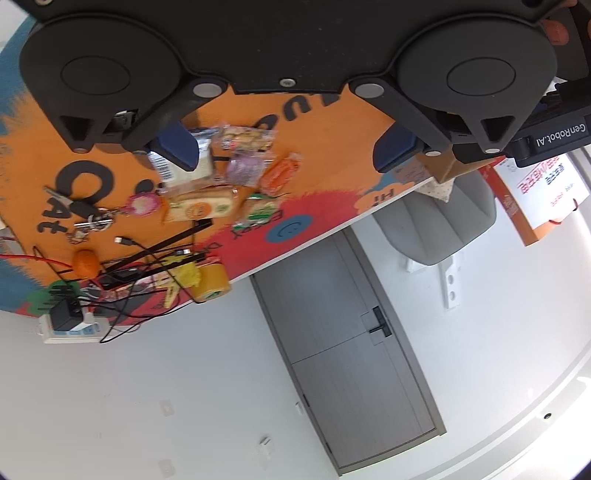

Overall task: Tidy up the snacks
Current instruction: 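Move both tools back to the snack pile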

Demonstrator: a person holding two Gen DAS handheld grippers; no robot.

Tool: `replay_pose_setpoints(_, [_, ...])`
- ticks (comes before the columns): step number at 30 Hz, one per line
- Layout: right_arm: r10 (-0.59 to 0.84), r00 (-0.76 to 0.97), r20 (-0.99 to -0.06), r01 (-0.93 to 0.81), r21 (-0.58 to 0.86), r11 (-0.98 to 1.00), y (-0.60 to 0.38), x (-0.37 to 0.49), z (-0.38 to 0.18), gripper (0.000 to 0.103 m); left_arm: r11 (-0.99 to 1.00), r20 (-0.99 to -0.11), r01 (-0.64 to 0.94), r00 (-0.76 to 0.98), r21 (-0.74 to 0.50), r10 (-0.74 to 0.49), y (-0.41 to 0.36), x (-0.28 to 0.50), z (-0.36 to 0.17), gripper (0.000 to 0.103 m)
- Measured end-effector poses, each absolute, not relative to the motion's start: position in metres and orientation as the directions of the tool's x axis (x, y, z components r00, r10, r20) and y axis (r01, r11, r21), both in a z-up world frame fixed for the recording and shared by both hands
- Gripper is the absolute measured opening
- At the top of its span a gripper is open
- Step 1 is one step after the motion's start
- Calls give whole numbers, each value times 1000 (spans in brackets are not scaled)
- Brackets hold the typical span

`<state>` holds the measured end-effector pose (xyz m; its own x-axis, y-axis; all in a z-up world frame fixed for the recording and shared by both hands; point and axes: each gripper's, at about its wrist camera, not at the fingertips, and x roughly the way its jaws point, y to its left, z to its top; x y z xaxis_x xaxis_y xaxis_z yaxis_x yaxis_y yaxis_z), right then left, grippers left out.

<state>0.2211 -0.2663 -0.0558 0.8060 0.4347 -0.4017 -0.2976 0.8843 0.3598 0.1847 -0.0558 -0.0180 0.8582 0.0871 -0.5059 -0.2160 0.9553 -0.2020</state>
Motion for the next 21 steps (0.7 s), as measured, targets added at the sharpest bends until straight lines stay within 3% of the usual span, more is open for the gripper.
replay_pose_setpoints(21, [337, 814, -472, -138, 407, 903, -325, 254, -93, 103, 970, -580, -133, 814, -204, -10, -107, 251, -57, 99])
